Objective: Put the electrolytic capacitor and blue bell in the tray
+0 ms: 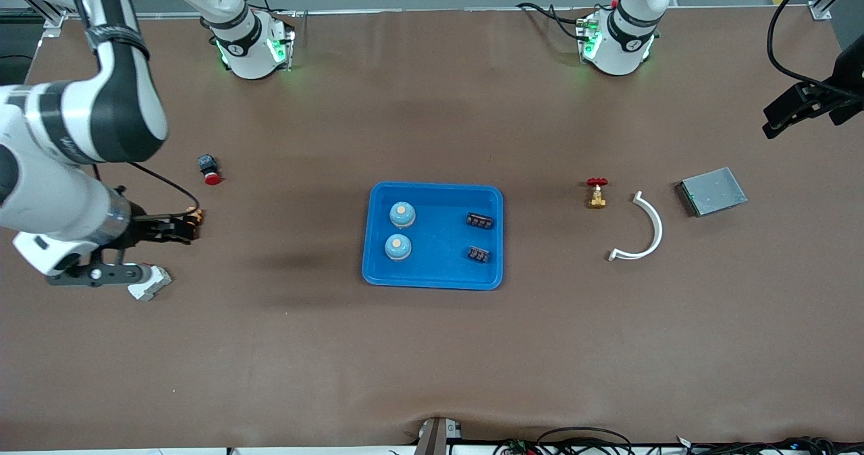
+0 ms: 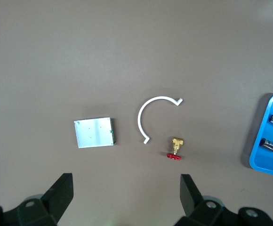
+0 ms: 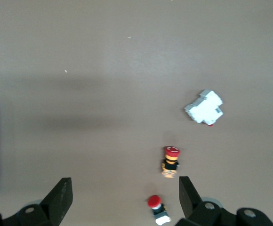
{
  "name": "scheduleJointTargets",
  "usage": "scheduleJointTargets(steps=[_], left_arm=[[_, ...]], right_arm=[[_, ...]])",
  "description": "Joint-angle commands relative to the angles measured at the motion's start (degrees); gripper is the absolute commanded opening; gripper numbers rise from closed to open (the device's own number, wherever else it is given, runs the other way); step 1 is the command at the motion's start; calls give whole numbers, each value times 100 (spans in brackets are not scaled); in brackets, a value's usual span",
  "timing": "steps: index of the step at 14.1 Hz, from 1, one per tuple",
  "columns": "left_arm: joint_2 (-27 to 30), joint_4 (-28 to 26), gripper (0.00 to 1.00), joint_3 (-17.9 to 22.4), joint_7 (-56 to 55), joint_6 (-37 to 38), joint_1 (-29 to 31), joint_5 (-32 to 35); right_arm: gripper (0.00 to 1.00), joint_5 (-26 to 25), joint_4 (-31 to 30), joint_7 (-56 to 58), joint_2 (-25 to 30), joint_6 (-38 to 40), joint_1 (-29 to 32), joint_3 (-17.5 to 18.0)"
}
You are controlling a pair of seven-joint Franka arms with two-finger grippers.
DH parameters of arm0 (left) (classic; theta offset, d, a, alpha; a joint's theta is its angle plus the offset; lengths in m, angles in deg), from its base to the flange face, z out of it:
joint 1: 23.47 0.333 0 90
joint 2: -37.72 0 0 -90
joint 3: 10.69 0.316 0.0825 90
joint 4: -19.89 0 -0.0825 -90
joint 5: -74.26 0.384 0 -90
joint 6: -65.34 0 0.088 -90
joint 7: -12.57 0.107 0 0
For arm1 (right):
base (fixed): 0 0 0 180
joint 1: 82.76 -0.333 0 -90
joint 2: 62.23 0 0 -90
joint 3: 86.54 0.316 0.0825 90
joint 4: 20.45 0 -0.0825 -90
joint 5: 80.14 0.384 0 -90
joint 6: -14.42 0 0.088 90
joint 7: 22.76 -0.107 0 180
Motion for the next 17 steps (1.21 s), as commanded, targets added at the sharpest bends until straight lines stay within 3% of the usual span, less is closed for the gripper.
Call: scheduleJointTargets(steps=[1, 4, 6, 17], left_arm=[[324, -394, 100, -32, 103, -14, 25, -88], [315, -394, 100, -41, 95, -31, -37, -97], [289, -412, 100, -155, 94, -31, -28, -97], [236, -201, 100, -137, 103, -40, 42, -405]], right_arm=[[100, -5, -538, 236, 611, -12, 300, 107], [100, 65, -617, 210, 1033, 190, 546, 98], [100, 626, -627, 166, 1261, 453, 695, -33], [100, 891, -1136, -71, 2062, 559, 784, -96]])
